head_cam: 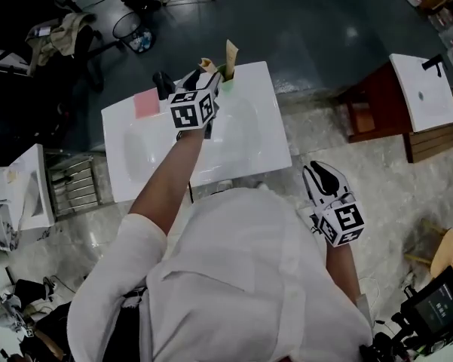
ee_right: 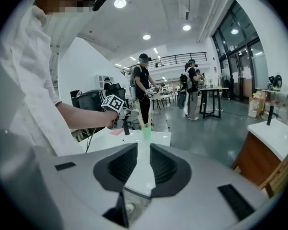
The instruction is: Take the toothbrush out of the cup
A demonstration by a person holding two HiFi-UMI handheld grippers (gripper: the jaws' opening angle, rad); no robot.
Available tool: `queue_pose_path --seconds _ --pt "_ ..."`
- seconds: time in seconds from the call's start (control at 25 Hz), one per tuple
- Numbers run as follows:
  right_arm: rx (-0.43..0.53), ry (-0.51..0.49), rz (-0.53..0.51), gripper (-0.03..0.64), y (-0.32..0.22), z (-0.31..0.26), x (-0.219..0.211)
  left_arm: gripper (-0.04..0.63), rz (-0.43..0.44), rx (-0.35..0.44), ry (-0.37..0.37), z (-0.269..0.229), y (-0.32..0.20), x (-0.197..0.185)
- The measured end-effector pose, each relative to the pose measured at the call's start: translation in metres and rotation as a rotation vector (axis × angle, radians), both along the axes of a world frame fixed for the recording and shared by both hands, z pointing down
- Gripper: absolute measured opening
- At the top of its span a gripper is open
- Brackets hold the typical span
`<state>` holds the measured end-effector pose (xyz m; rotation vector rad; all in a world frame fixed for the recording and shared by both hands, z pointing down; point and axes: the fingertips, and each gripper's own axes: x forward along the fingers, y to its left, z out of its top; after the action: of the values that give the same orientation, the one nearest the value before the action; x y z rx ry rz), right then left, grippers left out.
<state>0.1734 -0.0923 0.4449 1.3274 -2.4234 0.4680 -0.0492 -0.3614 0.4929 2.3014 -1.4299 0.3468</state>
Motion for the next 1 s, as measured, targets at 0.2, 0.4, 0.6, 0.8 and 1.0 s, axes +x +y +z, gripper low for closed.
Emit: queue_pose_path --seconds 0.2,0.4,0.6,0.8,1.0 --pt "-0.024 0.007 0.058 0.066 -0.003 0.002 0.012 0.219 0.020 -0.021 0.012 0.014 -0.017 0.014" --pt "-0.036 0.008 0.082 0.066 -0.003 0.003 0.008 0.218 0.020 -0.028 0.001 0.025 -0.027 0.011" --pt "-0.046 0.025 0.105 0.066 0.002 0.005 0.005 0.133 0.028 -0.016 -0.014 0.026 -0.027 0.005" --pt "-0.051 0.018 0.102 0.066 0.000 0.005 0.007 0.103 0.041 -0.003 -0.035 0.023 -0.029 0.009" --pt "-0.053 0.009 0.084 0.066 -0.008 0.007 0.015 0.089 0.036 0.006 -0.041 0.020 -0.034 0.017"
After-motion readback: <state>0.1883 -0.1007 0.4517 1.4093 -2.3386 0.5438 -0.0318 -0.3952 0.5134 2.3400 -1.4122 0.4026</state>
